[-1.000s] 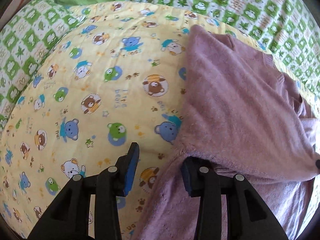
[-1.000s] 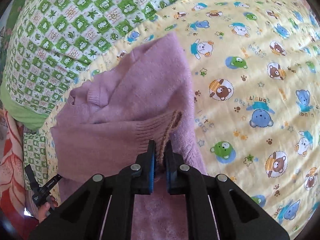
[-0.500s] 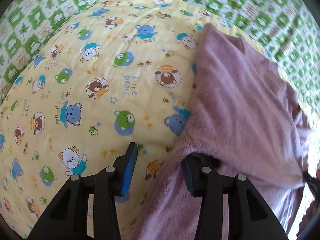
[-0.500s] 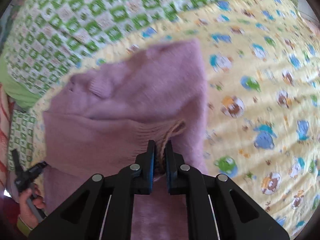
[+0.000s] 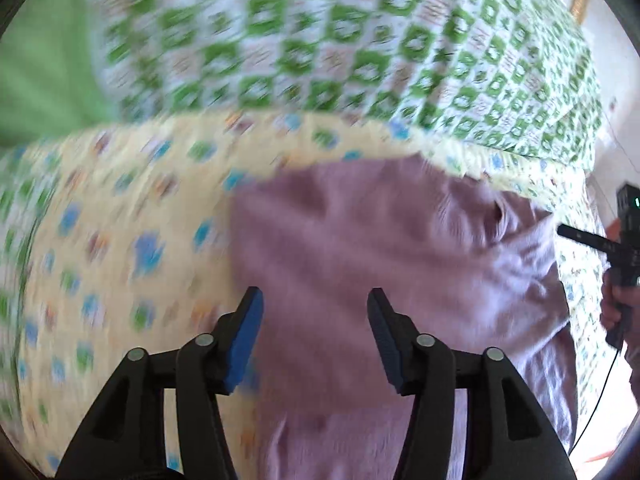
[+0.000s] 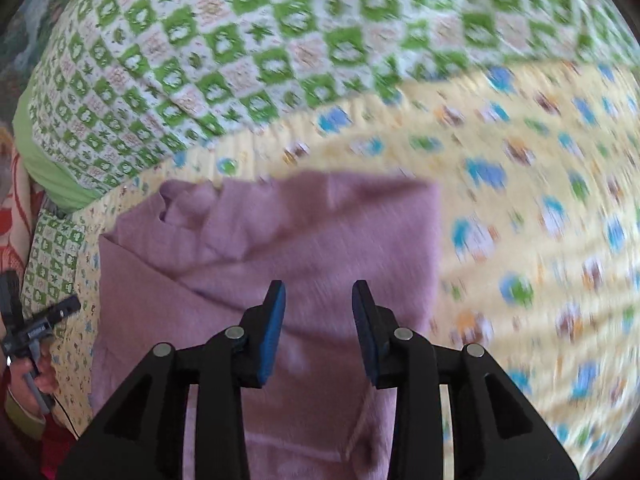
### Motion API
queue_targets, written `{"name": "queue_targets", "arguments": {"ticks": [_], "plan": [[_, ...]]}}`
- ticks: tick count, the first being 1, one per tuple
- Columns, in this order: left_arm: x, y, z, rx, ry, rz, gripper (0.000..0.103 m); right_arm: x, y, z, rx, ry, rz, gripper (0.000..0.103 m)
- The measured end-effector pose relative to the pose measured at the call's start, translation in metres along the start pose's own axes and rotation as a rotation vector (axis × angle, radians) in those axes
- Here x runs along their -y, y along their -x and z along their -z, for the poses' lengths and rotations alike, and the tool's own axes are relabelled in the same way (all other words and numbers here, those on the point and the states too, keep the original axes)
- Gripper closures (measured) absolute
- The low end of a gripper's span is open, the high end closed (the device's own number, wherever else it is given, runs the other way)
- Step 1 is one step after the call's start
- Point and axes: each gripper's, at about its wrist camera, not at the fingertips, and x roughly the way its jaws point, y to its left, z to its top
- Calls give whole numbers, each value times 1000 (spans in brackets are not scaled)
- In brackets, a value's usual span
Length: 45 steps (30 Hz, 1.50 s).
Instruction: Fold small clothes
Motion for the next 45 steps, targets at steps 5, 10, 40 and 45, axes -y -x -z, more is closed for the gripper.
{"name": "queue_targets", "arguments": {"ticks": [5, 10, 40, 45], "plan": [[16, -49, -62, -80, -121, 16, 36, -14, -32, -51, -24, 145, -19, 55], [28, -97, -99, -150, -229, -8, 35, -13, -74, -83, -112, 261, -20, 54], [43, -130, -115, -137, -161, -81, 82, 13, -96, -66, -6, 133, 156, 95], [25, -87, -109, -79, -49, -87, 66, 6, -61, -68, 71, 69, 129, 73]]}}
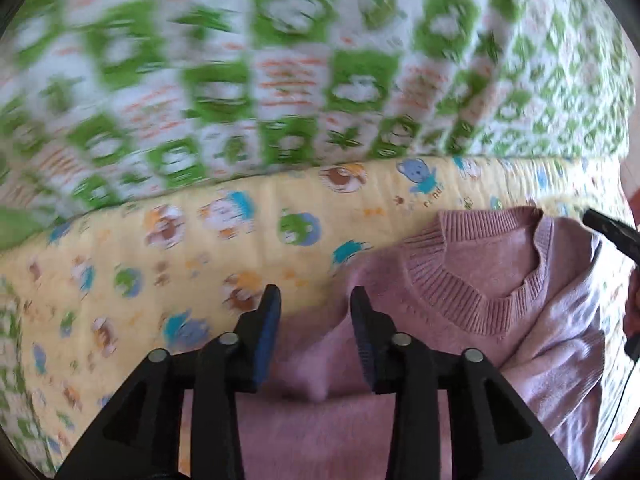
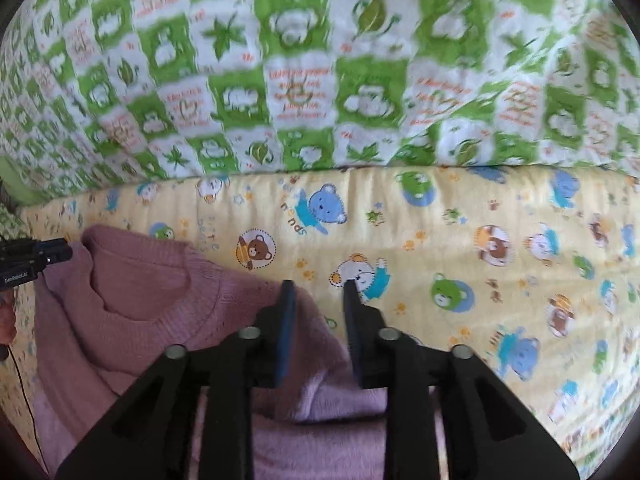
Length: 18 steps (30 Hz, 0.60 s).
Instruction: Fold small clothes
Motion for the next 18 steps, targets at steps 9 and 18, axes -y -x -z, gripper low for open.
{"name": "queue_targets", "arguments": {"ticks": [9, 18], "plan": [[-9, 63, 103, -1, 71, 10, 57, -20, 76, 69, -25, -37, -89, 73], [-11, 105, 238, -45, 231, 47, 54, -17, 129, 180, -90, -127, -92, 68]]}}
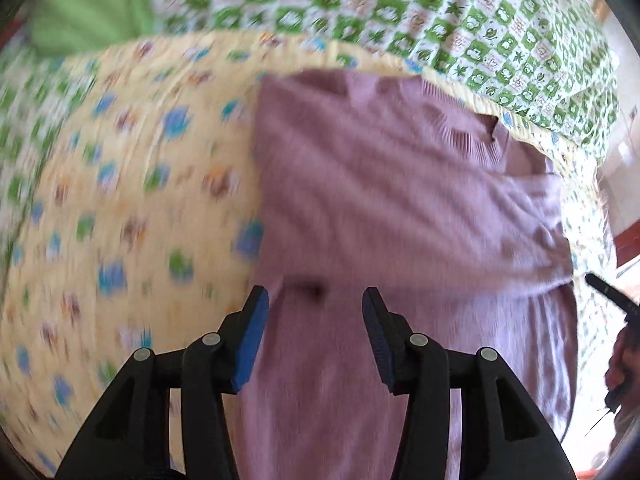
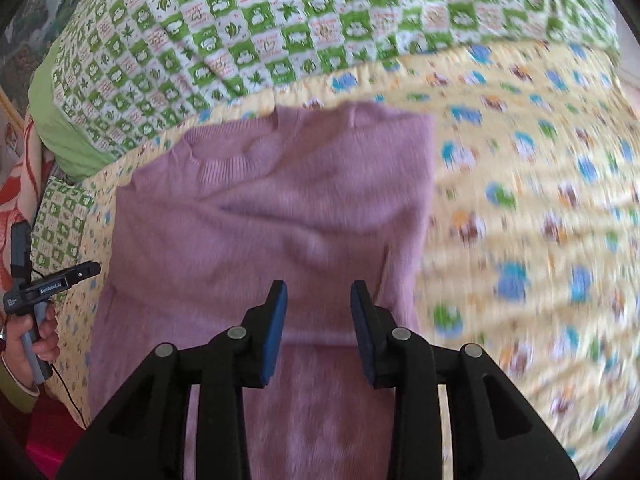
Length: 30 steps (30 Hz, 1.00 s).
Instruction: Fold small clothes
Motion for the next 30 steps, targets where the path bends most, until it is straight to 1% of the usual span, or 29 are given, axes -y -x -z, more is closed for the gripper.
{"name": "queue_targets", "arguments": {"ticks": [2, 6, 12, 14, 16, 20, 21, 30], "plan": [[-6, 6, 21, -11, 27, 4, 54, 4, 10, 21, -11, -30, 4, 65], [-12, 17, 57, -28, 50, 3, 53, 5, 26, 52, -22, -62, 11, 64], [-25, 38, 107, -42, 70, -7, 52, 5, 49, 86, -18, -81, 40, 63], [-28, 40, 117, -50, 87, 1, 49, 6, 55, 97, -22, -85, 46, 62], [-32, 45, 135, -60, 106, 21, 49, 6, 61, 110, -25, -89, 49, 62], [-35, 50, 157, -78, 108, 16, 48, 6, 69, 133, -34, -94, 51, 58], [-36, 52, 165, -84, 111, 20, 48, 6, 71, 139, -37, -97, 52, 58], [-43, 61, 204, -129, 98, 48, 44, 4, 89, 187, -50, -123, 58, 57]]}}
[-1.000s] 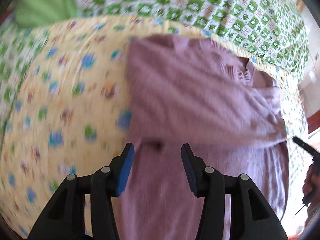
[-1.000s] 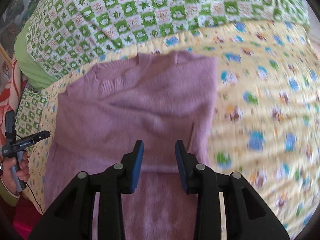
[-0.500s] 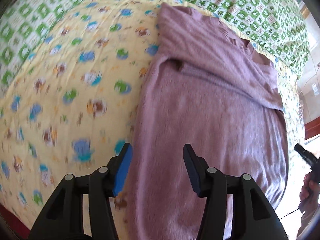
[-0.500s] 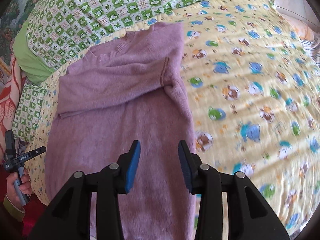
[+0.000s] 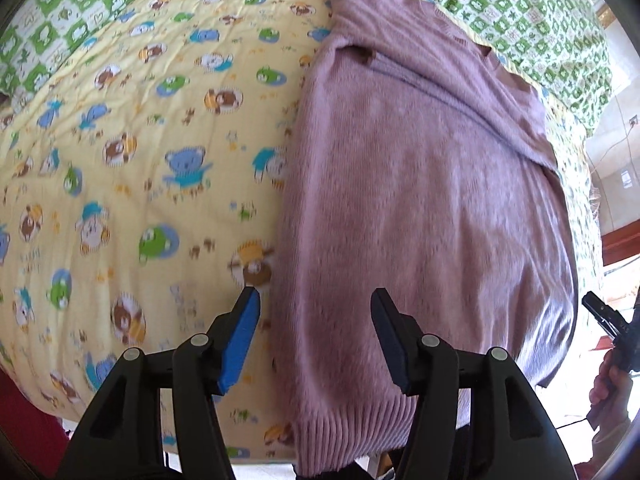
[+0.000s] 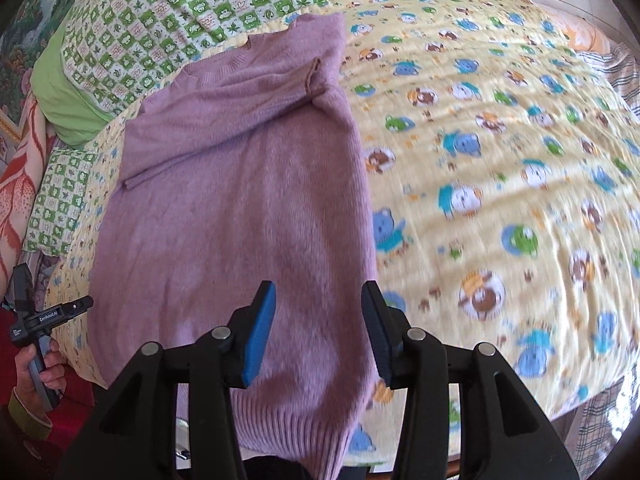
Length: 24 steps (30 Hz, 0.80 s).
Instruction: Fold small clothes
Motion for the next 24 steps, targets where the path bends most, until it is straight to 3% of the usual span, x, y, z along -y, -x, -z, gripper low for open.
{"name": "queue_targets", "arguments": {"ticks": [10, 24], "plan": [[6, -1, 46, -57, -83, 18, 41, 13, 7, 45, -46, -21, 15, 57], [12, -12, 73, -90, -60, 84, 39, 10, -5, 72, -87, -28, -59, 57]]}}
